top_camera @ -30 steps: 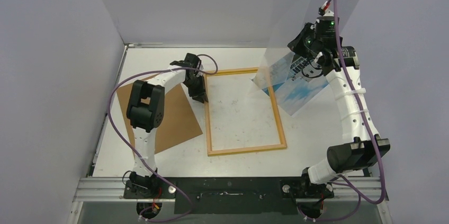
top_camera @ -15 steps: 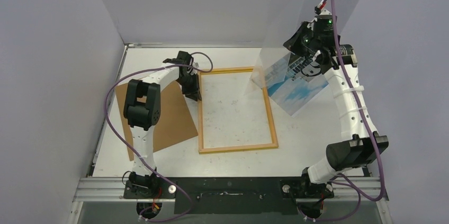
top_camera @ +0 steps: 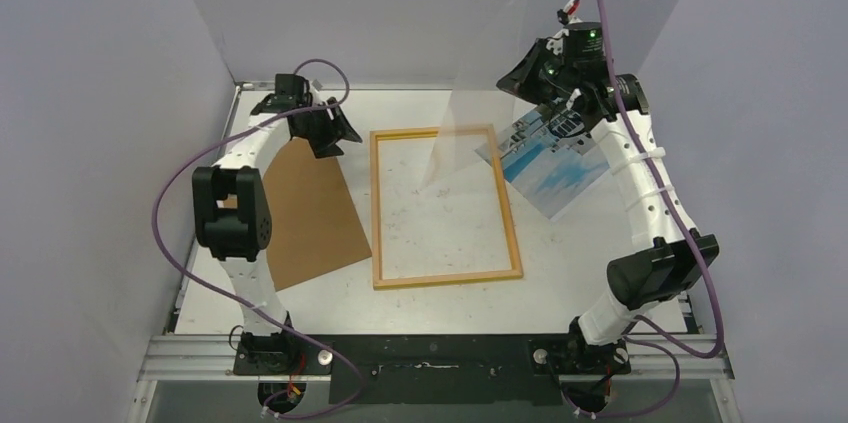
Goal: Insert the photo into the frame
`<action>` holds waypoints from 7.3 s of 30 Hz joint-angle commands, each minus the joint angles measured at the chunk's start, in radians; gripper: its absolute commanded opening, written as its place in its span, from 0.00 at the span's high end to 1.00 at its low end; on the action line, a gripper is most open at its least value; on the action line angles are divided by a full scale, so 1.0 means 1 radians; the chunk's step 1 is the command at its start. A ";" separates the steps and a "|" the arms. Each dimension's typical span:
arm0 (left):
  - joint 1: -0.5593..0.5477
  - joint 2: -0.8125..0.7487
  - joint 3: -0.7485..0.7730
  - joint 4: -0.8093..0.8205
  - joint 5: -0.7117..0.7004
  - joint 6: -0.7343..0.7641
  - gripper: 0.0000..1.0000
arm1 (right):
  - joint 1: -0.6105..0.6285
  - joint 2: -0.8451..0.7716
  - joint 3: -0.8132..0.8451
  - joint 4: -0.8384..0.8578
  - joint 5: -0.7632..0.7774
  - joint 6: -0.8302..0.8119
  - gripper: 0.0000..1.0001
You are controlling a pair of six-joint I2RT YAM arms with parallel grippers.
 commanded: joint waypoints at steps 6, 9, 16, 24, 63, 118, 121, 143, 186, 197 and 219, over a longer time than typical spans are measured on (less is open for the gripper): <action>0.139 -0.217 -0.066 0.059 -0.115 -0.212 0.36 | 0.148 0.100 0.092 0.148 -0.173 0.150 1.00; 0.192 -0.250 -0.068 0.001 -0.179 -0.182 0.34 | 0.202 0.161 0.119 0.169 -0.194 0.180 1.00; 0.261 -0.319 -0.165 -0.017 -0.172 -0.159 0.29 | 0.273 0.213 0.067 0.256 -0.233 0.248 1.00; 0.264 -0.330 -0.234 -0.017 -0.135 -0.125 0.03 | 0.279 0.191 -0.245 0.359 -0.197 0.335 1.00; 0.064 -0.046 -0.186 0.084 0.028 0.044 0.23 | 0.055 -0.021 -0.973 0.914 -0.354 -0.006 1.00; -0.030 0.050 -0.198 0.163 0.078 -0.036 0.58 | -0.046 -0.138 -1.216 0.960 -0.282 -0.022 1.00; -0.033 0.061 -0.194 0.166 0.083 -0.037 0.58 | -0.046 -0.132 -1.210 0.953 -0.286 -0.030 1.00; -0.059 0.115 -0.150 0.105 0.036 -0.025 0.65 | -0.046 -0.079 -1.172 0.904 -0.306 -0.080 1.00; -0.083 0.146 -0.138 0.087 0.045 -0.038 0.68 | 0.008 0.007 -1.084 0.818 -0.341 -0.128 0.99; -0.082 0.134 -0.158 0.075 -0.013 -0.047 0.68 | 0.010 -0.016 -1.017 0.658 -0.269 -0.143 0.85; -0.082 0.122 -0.152 0.057 -0.017 -0.045 0.68 | 0.007 -0.014 -0.857 0.366 -0.148 -0.183 0.43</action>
